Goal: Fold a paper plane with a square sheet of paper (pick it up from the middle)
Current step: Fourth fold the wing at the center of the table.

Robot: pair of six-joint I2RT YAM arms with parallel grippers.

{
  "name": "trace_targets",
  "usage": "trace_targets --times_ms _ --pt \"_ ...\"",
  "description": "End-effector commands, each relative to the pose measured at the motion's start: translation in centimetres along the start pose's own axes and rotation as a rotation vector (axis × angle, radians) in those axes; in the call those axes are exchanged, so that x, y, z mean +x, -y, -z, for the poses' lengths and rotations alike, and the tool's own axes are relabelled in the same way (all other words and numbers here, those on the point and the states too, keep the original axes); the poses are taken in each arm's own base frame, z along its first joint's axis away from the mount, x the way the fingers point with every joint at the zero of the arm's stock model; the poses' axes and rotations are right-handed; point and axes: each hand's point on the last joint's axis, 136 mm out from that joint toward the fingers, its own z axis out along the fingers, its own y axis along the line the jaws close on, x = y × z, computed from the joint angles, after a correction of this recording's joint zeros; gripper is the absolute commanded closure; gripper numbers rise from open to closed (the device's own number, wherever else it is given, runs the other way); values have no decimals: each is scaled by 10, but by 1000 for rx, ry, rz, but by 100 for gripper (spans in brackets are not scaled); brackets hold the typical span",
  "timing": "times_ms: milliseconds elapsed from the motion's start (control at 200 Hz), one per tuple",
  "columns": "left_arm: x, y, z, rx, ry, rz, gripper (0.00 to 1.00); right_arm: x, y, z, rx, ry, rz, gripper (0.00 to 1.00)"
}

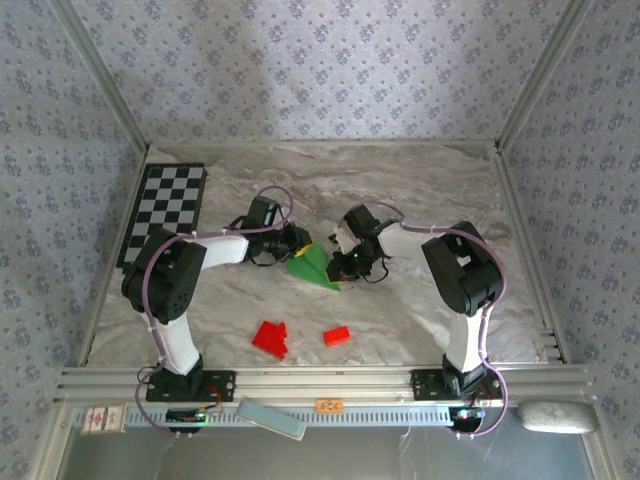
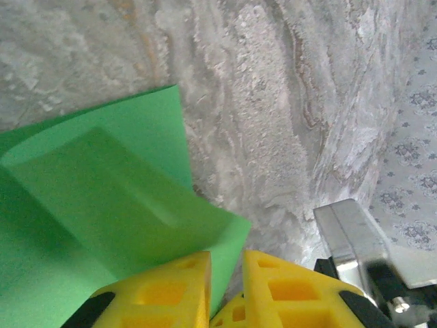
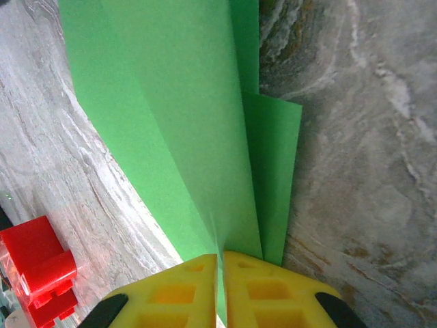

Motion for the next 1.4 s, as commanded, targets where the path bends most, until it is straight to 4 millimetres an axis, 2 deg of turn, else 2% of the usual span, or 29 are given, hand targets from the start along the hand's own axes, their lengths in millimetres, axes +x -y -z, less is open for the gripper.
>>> trace_targets --times_ms 0,180,445,1009,1219,1394 --pt "2 6 2 31 3 -36 82 9 18 -7 51 -42 -56 87" --pt "4 1 -4 41 -13 -31 84 10 20 -9 56 -52 -65 87" --pt "2 -18 -10 -26 -4 -2 87 12 21 -10 63 -66 -70 87" --pt "1 -33 -19 -74 -15 15 87 16 23 -11 71 -88 -74 87" --pt "4 -49 -20 -130 -20 46 87 16 22 -8 79 -84 -71 87" --pt "8 -69 -21 -218 -32 90 88 19 19 -2 81 -97 -60 87"
